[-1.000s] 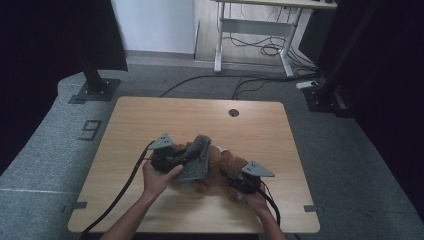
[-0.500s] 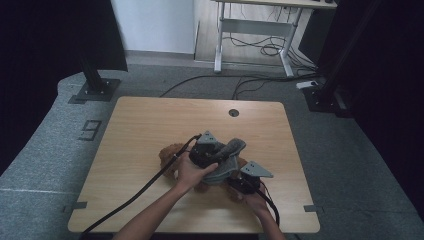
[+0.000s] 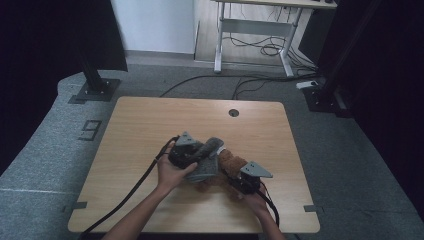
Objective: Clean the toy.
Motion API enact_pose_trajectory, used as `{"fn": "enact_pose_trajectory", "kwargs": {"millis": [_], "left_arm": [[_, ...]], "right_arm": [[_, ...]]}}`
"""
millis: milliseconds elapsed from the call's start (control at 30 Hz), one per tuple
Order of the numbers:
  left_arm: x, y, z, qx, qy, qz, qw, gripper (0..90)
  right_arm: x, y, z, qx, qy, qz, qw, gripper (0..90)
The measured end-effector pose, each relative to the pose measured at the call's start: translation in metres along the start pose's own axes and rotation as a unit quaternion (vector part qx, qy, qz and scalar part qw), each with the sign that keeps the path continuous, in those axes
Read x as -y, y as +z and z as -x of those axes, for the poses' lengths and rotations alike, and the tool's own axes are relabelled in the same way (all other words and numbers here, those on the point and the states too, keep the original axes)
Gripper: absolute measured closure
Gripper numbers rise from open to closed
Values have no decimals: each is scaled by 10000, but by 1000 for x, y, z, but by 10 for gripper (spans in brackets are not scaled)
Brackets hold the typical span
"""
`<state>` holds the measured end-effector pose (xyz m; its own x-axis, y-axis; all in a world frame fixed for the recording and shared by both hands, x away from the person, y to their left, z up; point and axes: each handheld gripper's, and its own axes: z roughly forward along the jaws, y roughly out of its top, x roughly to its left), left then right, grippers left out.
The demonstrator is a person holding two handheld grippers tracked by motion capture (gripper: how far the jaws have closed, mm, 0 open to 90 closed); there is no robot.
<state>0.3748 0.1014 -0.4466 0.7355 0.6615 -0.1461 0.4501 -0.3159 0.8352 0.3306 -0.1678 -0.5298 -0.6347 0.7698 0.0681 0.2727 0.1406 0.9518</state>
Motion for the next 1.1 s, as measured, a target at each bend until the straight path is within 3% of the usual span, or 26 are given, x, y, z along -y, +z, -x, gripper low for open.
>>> {"fn": "enact_pose_trajectory", "kwargs": {"millis": [100,267,433,600,667,733,800,900,967,1100], "left_arm": [[11,-21,-24,-100,-333,204,9992,770],[31,-48,-62,-131,-939,379,9948,769],[50,-62,-82,-359,-1184,409,9915,768],[67,-60,-97,-603,-1332,138,9892,768],[70,-58,-100,-536,-1389,137,9888,768],[65,-59,-96,-533,-1336,188,9894,769],[53,-62,-84,-499,-1157,349,9914,771],[34,-64,-65,-296,-872,514,9944,772],[17,-59,-49,-26,-655,547,9963,772],[-7,-41,-16,511,-419,593,9960,772]], "right_arm": [[1,0,2,-43,10,16,10000,621],[2,-1,2,-119,-11,38,9999,624],[3,-2,2,-123,-4,41,9999,624],[3,-1,2,-139,17,43,9999,625],[3,-2,2,-156,11,41,9999,625],[3,-1,3,-186,8,50,9998,626],[3,-1,4,-189,19,53,9998,626],[3,-1,4,-218,37,59,9997,627],[3,-1,4,-234,25,63,9997,626],[3,-1,3,-241,31,58,9997,626]]}}
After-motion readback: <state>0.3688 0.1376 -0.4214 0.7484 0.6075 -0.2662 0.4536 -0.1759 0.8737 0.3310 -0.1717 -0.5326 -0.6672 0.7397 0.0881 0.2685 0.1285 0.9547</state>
